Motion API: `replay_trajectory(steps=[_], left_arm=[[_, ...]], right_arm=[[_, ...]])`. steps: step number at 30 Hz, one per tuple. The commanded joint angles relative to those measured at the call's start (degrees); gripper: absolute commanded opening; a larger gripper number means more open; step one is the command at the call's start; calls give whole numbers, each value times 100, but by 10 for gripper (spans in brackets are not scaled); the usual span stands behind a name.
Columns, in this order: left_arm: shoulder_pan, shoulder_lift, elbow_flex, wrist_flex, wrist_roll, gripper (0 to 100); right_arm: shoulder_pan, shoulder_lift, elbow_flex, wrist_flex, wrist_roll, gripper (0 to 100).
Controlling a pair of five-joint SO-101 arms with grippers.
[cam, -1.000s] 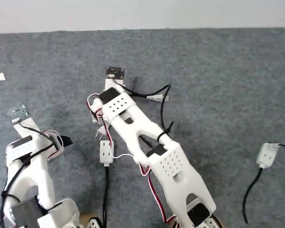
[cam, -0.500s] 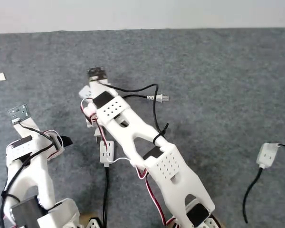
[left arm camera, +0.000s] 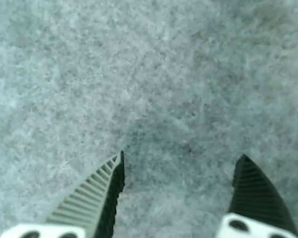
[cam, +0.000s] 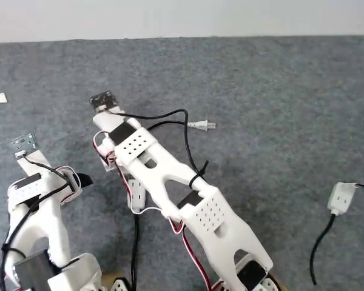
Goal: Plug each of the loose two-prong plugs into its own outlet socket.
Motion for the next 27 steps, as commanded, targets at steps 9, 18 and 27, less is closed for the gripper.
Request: replay_trajectory(steps=[9, 18, 27], left_arm=[[-9, -18, -207, 44, -44, 327], [-9, -18, -207, 44, -44, 327], [-9, -18, -207, 44, -44, 327]], right_arm=[[163, -101, -352, 75, 26, 91], [453, -101, -352, 75, -325, 0], [514, -303, -1371, 1349, -264, 8]])
